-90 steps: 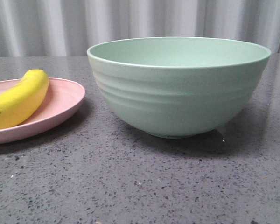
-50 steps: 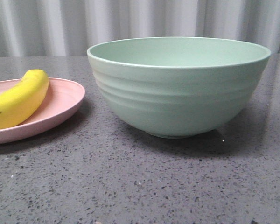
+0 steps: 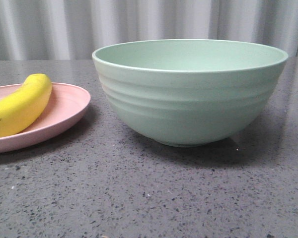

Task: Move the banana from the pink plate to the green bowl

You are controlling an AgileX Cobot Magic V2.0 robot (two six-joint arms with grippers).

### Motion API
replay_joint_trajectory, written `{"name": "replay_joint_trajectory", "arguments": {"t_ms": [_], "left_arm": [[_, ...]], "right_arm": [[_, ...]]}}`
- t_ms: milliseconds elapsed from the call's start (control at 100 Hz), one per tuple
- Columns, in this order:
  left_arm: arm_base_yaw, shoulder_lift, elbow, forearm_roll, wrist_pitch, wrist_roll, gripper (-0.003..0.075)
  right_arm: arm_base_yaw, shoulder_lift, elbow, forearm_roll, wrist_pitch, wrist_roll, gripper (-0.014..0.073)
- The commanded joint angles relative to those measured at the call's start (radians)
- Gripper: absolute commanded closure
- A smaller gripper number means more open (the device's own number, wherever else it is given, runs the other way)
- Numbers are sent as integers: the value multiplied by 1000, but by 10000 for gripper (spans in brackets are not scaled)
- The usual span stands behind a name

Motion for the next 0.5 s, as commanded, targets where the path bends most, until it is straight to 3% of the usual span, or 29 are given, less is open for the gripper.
{"name": "replay_joint_trajectory", "arguments": {"t_ms": [0, 300, 490], "left_arm": [[2, -29, 10, 0, -87, -8, 741], [2, -29, 10, 0, -117, -8, 741], [2, -29, 10, 0, -122, -8, 741]], "right_arm": [[-7, -23, 20, -12, -20, 3, 665], [-7, -23, 20, -12, -22, 3, 665], [-7, -23, 20, -11, -106, 3, 665]]}}
